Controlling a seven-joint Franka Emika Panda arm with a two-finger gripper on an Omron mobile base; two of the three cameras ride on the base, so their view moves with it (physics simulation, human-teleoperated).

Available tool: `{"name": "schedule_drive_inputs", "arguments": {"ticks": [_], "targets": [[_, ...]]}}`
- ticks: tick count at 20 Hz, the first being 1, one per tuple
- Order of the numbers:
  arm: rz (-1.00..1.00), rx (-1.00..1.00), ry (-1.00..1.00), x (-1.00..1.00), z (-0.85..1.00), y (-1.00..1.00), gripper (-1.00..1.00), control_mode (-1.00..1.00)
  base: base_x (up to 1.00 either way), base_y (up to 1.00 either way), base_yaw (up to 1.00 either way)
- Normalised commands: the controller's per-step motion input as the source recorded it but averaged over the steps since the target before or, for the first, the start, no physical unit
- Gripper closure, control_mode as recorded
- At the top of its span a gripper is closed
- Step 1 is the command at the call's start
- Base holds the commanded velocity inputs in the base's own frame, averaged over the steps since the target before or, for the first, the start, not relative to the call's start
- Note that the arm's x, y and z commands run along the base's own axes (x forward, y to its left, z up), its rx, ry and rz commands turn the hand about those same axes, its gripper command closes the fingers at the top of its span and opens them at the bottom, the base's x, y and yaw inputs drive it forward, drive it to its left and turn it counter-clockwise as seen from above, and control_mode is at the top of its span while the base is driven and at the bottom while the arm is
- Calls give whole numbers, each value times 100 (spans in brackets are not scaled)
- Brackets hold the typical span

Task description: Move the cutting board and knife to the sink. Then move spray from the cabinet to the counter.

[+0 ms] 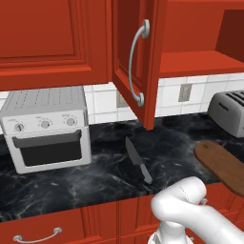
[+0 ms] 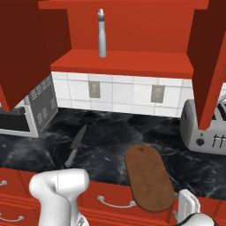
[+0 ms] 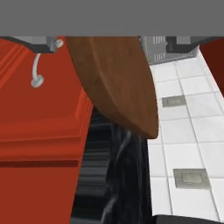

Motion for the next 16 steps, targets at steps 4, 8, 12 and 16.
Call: {"name": "schedule_drive_inputs", "arguments": {"ticks": [4,8,12,16], "targets": [[0,10,0,0,-29,-9,-100,-100,0,0,0],[0,9,0,0,-6,-7,-100,-100,0,0,0],[0,7,-2,0,0,-2,-100,-100,0,0,0],[0,5,-8,0,1,0,-100,-100,0,0,0]]}}
